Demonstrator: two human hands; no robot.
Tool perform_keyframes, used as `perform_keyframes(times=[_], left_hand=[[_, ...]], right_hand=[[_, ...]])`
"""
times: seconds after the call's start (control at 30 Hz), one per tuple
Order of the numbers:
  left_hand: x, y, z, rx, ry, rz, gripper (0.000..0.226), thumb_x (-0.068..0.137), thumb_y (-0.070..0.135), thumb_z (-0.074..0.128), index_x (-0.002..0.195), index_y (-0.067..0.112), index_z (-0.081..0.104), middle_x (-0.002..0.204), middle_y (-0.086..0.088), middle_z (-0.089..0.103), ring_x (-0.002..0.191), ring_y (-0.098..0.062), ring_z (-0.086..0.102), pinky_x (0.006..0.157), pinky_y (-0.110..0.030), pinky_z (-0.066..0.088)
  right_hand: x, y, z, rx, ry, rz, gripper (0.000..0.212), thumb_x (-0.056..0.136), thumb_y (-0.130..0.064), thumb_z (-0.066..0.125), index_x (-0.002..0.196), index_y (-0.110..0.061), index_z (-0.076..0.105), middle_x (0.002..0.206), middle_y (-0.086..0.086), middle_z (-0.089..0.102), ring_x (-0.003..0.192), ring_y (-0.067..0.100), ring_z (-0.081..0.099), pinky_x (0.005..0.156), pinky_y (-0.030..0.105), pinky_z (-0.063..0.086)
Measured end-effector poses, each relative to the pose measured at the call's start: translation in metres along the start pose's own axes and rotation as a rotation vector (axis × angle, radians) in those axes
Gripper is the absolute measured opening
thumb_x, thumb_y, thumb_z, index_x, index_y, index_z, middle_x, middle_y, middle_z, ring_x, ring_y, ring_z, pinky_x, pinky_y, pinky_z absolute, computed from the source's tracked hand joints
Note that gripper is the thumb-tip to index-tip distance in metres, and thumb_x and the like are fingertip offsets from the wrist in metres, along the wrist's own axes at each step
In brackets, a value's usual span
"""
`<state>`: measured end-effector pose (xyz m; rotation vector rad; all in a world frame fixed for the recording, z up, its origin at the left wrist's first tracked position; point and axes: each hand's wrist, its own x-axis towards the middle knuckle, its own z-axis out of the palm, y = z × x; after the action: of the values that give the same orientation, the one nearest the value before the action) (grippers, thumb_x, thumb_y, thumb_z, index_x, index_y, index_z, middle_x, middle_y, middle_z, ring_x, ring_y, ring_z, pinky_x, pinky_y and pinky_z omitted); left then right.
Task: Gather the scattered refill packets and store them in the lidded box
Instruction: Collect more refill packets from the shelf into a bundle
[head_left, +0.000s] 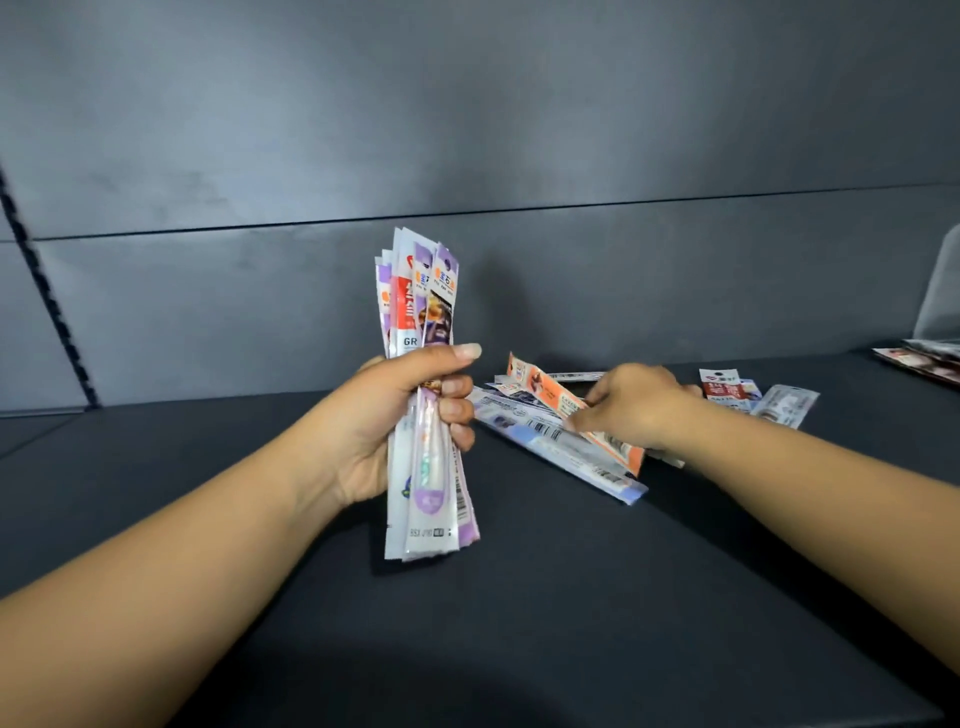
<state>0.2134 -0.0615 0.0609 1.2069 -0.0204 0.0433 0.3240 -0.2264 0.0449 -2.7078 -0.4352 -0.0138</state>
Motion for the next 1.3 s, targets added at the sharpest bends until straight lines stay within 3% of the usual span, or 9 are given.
perform_keyframes(times=[0.1,0.17,0.33,0.5,0.67,0.87,1.0,1.17,1.3], left_hand=[[0.0,0.001,-0.002,0.002,0.012,0.018,0.021,0.061,0.015,0.064,0.058,0.016,0.044,0.042,0.005,0.04,0.033,-0.005,0.039,0.039,-0.016,0.039],[0.0,0.001,-0.004,-0.007,0.029,0.024,0.02,0.06,0.017,0.066,0.06,0.015,0.046,0.044,0.004,0.042,0.035,-0.006,0.042,0.04,-0.017,0.042],[-0.001,0.0,-0.004,-0.052,0.067,0.146,0.017,0.057,0.022,0.067,0.07,0.012,0.069,0.068,-0.006,0.072,0.06,-0.014,0.068,0.058,-0.026,0.058],[-0.014,-0.002,0.013,-0.019,-0.048,0.261,0.013,0.056,0.022,0.065,0.06,0.014,0.074,0.075,-0.005,0.075,0.074,-0.016,0.072,0.07,-0.033,0.059],[-0.016,0.004,0.012,0.121,0.016,0.4,0.018,0.056,0.013,0.068,0.072,0.011,0.061,0.051,0.001,0.062,0.05,-0.01,0.062,0.062,-0.028,0.057],[-0.02,0.0,0.007,0.419,-0.171,0.343,0.018,0.062,0.008,0.065,0.08,0.014,0.063,0.057,-0.001,0.068,0.058,-0.013,0.066,0.062,-0.026,0.056],[-0.017,0.0,0.01,0.561,-0.216,0.339,0.025,0.062,0.008,0.067,0.087,0.013,0.063,0.069,0.002,0.073,0.075,-0.01,0.07,0.074,-0.025,0.055],[-0.018,0.001,0.01,0.619,-0.225,0.334,0.041,0.06,0.02,0.072,0.099,0.027,0.062,0.092,0.01,0.073,0.096,-0.008,0.067,0.085,-0.026,0.053],[-0.015,-0.016,0.014,0.679,-0.165,0.308,0.056,0.062,0.026,0.076,0.114,0.025,0.054,0.103,0.008,0.069,0.099,-0.006,0.065,0.092,-0.032,0.051]], right_hand=[[-0.004,-0.003,-0.006,0.129,0.052,-0.029,0.033,0.076,-0.048,0.063,0.086,-0.017,0.069,0.091,0.005,0.066,0.099,0.025,0.056,0.087,0.033,0.04],[-0.015,-0.008,-0.017,0.434,0.059,-0.107,0.025,0.077,-0.042,0.066,0.075,-0.017,0.067,0.075,0.001,0.065,0.077,0.019,0.059,0.069,0.029,0.047],[-0.055,-0.031,-0.022,0.791,-0.196,-0.334,0.024,0.076,-0.036,0.064,0.062,-0.017,0.065,0.047,-0.007,0.064,0.042,0.0,0.057,0.047,0.015,0.044],[-0.068,-0.048,-0.001,0.777,-0.4,-0.492,0.033,0.063,-0.045,0.06,0.056,-0.013,0.063,0.049,-0.005,0.065,0.046,0.004,0.058,0.052,0.016,0.048],[-0.061,-0.043,-0.007,0.385,-0.195,-0.505,0.053,0.053,-0.071,0.049,0.05,-0.02,0.061,0.047,-0.006,0.063,0.046,0.0,0.056,0.059,0.016,0.048],[-0.054,-0.047,-0.043,0.737,-0.133,-0.647,0.062,0.048,-0.077,0.06,0.087,-0.029,0.065,0.09,-0.006,0.073,0.092,0.012,0.068,0.086,0.026,0.052],[-0.064,-0.076,-0.032,0.672,-0.174,-0.693,0.05,0.064,-0.048,0.071,0.1,-0.012,0.066,0.101,0.012,0.071,0.099,0.031,0.065,0.087,0.045,0.054],[-0.062,-0.08,-0.037,0.957,-0.173,-0.667,0.003,0.076,-0.014,0.067,0.08,-0.013,0.066,0.079,0.002,0.073,0.079,0.016,0.07,0.077,0.028,0.057],[-0.061,-0.067,-0.031,1.126,-0.104,-0.589,0.006,0.076,-0.012,0.066,0.073,-0.016,0.063,0.064,-0.002,0.071,0.068,0.013,0.069,0.072,0.028,0.058]])
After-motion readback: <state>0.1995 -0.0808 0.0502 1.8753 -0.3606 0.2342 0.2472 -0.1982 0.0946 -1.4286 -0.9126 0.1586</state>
